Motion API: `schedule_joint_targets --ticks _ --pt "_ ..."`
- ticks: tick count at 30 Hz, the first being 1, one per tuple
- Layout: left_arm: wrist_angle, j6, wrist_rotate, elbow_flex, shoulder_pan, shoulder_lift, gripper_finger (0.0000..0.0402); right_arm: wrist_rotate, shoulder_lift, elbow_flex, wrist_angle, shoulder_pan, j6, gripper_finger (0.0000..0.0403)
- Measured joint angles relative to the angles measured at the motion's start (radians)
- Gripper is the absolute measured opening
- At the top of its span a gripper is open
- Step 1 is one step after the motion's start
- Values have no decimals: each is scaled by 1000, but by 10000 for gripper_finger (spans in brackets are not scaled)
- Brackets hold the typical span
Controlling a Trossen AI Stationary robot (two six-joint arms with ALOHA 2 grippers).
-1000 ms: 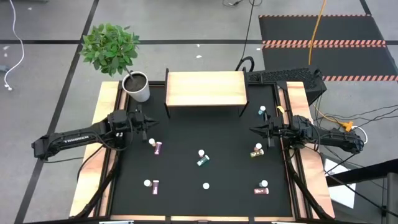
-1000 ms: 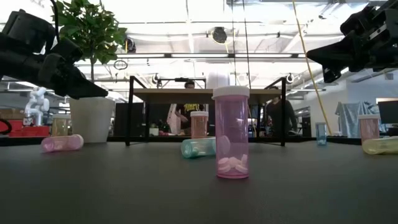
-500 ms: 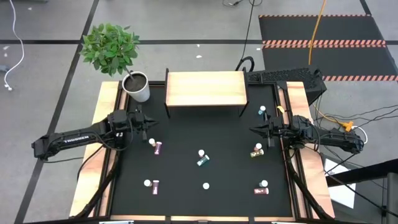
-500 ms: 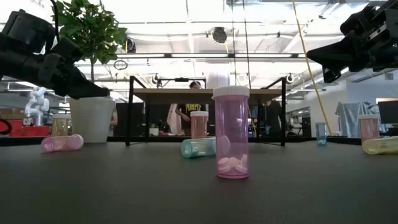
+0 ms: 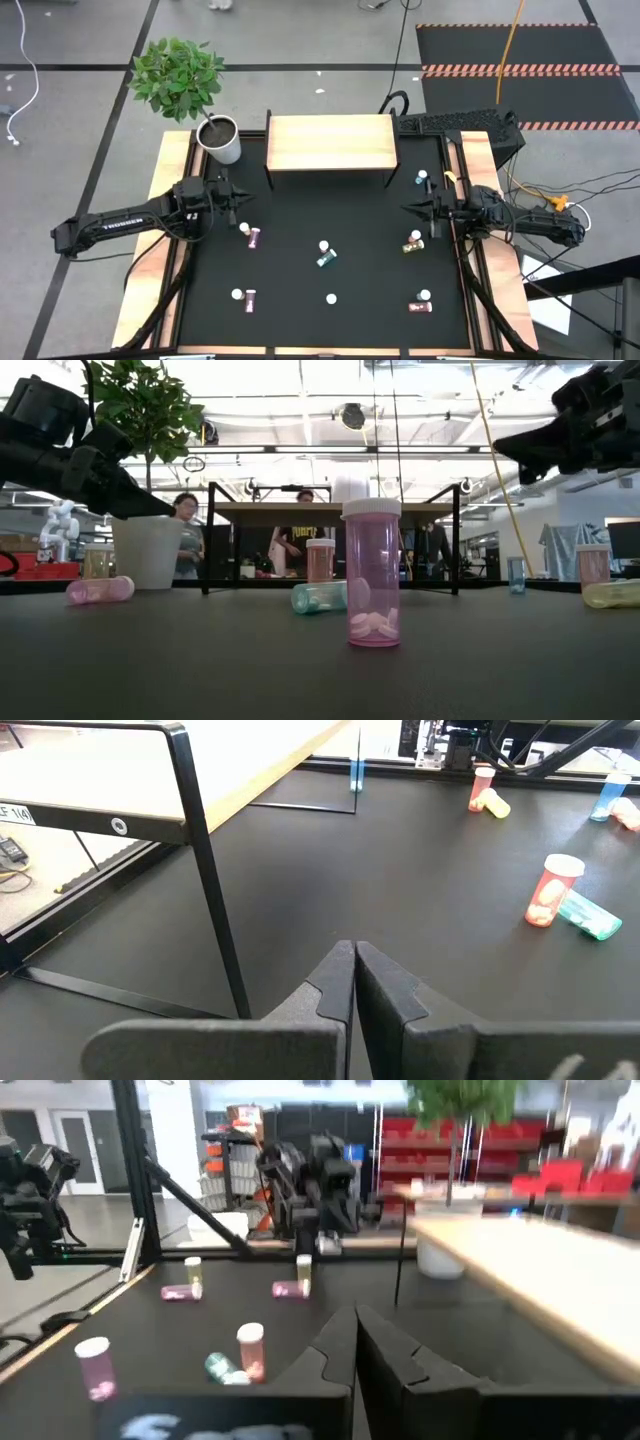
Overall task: Pick and place medicine bottles onto shelf by color
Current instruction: Put the top left yellow pill bottle on the shelf
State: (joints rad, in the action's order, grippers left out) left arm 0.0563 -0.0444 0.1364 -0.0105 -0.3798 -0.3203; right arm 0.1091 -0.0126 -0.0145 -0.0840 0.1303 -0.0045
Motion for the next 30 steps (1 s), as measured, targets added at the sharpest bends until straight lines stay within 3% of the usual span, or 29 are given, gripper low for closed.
schedule_joint_targets --ticks 9,16,19,26,30 --pt "0 0 0 0 0 0 15 -19 0 0 -77 0 152 0" --pt "3 -3 -3 0 0 0 15 -299 -1 0 -49 1 316 0" --pt "72 -67 -45 0 0 0 15 -368 0 0 -79 1 356 0" --pt "227 -78 -52 0 0 0 14 -389 0 0 -75 1 408 0" --pt "278 -30 -51 0 1 0 15 -401 0 0 -75 1 532 0"
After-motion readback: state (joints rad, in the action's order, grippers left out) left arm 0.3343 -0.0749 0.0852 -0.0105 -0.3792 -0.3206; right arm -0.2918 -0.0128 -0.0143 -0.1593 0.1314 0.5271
